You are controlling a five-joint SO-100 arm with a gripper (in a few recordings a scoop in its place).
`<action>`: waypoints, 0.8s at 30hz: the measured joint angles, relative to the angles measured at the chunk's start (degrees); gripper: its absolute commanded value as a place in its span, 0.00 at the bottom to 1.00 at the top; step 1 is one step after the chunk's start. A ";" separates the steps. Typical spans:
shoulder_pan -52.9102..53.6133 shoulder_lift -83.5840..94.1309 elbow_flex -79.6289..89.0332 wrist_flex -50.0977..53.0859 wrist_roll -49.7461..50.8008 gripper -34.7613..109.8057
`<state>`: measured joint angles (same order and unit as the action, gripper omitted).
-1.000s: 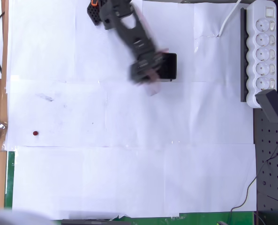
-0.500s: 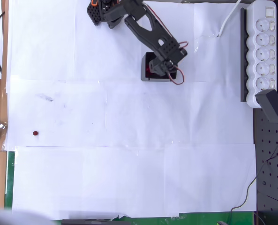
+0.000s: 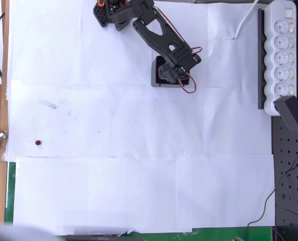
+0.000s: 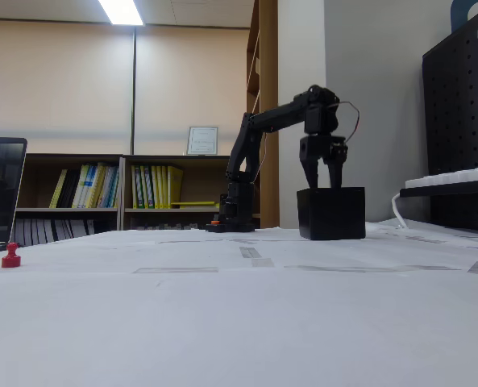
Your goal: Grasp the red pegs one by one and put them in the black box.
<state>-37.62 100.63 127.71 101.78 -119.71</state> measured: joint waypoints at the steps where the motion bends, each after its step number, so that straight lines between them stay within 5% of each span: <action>1: 1.49 -2.20 0.97 -0.09 0.97 0.34; 6: 16.44 -17.23 -13.54 -12.04 13.62 0.34; 12: 47.99 -17.23 -53.53 -53.09 38.14 0.34; 19: 66.62 2.20 -57.13 -96.50 41.48 0.34; 24: 69.61 16.00 -53.35 -114.79 40.69 0.36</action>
<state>31.99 116.63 74.36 -13.01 -79.01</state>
